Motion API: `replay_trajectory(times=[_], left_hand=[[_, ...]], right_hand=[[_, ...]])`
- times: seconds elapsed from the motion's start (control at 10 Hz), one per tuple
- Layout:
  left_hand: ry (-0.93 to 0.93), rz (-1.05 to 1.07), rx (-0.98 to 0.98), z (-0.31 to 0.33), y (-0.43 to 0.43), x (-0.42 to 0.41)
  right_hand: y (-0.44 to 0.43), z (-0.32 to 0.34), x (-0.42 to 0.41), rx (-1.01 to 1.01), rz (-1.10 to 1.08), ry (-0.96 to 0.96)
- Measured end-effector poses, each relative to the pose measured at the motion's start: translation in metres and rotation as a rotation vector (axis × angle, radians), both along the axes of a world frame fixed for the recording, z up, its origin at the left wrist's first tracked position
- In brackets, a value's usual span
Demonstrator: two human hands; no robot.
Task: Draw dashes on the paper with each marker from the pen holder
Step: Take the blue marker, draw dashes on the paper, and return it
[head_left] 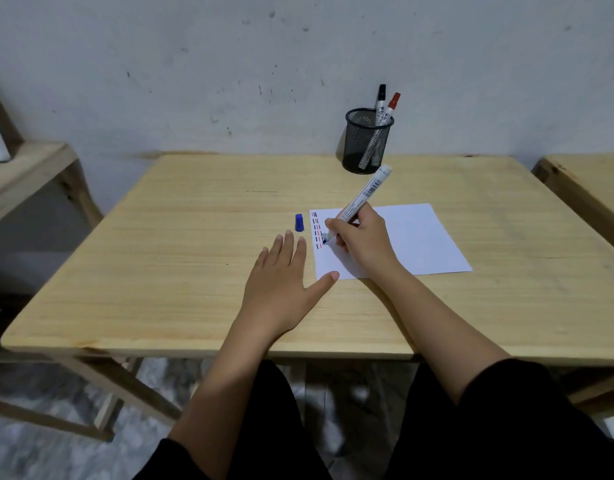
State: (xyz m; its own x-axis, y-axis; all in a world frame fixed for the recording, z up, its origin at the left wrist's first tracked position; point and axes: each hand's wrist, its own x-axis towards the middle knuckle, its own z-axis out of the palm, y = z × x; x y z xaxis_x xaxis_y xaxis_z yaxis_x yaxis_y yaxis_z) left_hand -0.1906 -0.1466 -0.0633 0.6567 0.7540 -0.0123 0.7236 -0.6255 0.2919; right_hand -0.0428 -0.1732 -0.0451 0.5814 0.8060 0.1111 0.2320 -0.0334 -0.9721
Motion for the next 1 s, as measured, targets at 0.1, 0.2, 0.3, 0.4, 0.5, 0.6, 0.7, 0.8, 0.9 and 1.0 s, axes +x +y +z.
replay_trajectory(times=[0.1,0.2,0.3,0.4,0.5,0.6,0.7,0.8,0.9,1.0], left_hand=[[0.004,-0.002,-0.002,0.0004,-0.0004,0.0003],[0.008,-0.001,-0.005,0.0003,-0.0006,0.0005],[0.004,0.0,-0.01,0.0001,-0.0005,0.0006],[0.003,0.0,-0.009,0.0002,-0.0007,0.0003],[0.004,0.002,-0.008,0.0009,-0.0012,0.0004],[0.005,0.002,-0.01,0.0012,-0.0015,0.0004],[-0.004,0.002,-0.007,0.0014,-0.0012,0.0006],[-0.006,0.0,-0.007,0.0011,-0.001,0.0005],[-0.017,0.003,-0.009,0.0002,-0.001,0.0004],[-0.095,0.008,-0.038,0.0013,0.0015,-0.0004]], right_hand=[[0.0002,0.0003,0.0001,-0.003,-0.001,-0.006],[0.0008,0.0005,-0.0002,-0.003,-0.001,-0.021],[0.0016,0.0001,0.0002,-0.008,0.001,-0.03],[0.0018,0.0,-0.0002,-0.017,0.0,-0.048],[0.0016,0.0004,-0.0003,-0.028,0.002,-0.051],[0.0011,0.0003,-0.0004,-0.038,0.011,-0.058],[0.0008,0.0008,-0.0001,-0.036,0.017,-0.059],[0.0003,0.0003,-0.0004,-0.033,0.022,-0.062],[-0.0003,0.0017,-0.0005,-0.006,0.008,-0.03],[-0.0028,0.0036,0.0037,0.078,-0.022,0.178]])
